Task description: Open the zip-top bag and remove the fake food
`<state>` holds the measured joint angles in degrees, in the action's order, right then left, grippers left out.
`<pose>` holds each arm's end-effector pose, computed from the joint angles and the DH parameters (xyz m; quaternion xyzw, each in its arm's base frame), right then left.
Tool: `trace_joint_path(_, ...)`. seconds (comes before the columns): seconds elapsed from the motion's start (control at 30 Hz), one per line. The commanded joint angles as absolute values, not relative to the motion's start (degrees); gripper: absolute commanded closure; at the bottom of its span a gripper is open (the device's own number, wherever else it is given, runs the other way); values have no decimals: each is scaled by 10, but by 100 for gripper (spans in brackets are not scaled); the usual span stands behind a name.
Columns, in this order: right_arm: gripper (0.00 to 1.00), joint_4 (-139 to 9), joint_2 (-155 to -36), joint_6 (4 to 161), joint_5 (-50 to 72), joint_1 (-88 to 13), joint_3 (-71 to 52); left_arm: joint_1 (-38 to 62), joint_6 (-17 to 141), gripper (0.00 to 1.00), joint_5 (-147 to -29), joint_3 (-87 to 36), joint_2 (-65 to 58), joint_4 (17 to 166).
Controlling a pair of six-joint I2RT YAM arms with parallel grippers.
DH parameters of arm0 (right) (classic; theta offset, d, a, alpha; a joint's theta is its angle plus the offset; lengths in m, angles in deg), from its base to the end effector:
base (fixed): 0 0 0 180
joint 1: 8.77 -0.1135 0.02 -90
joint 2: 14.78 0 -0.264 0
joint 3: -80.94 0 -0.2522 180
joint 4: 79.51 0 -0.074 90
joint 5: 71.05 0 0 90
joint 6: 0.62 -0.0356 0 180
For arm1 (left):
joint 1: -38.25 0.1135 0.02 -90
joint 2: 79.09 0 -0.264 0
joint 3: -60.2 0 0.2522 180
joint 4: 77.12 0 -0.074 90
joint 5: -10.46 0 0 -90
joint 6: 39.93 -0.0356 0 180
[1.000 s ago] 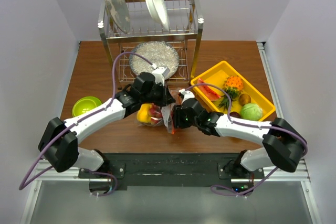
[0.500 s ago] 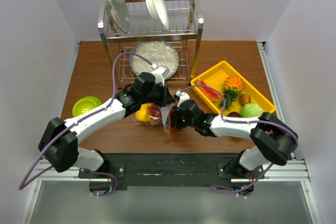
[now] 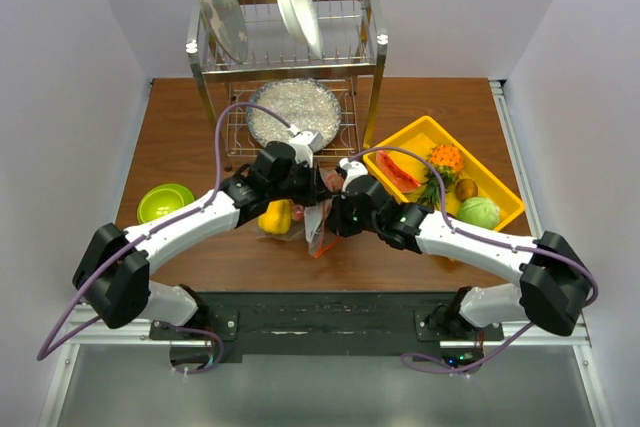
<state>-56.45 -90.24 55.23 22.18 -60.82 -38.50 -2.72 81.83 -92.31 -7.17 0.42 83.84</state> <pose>0.1761 0.2226 0.2368 -0.1275 0.8893 0.2811 0.3375 0.2300 -0.2102 0.2638 0.1239 0.8585 -0.3674 0.3355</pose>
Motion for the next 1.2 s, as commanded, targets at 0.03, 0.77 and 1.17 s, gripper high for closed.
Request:
trace_joint_path(0.03,100,-449,-853,574,267,-604,-337,-29,795,100,-884,-62,-28,872)
trace_joint_path(0.77,100,-310,-910,584,238,-597,-192,-34,783,100,-911,8,-60,935)
trace_joint_path(1.17,100,-246,-812,587,215,-597,-229,-13,805,100,-845,-1,-40,922)
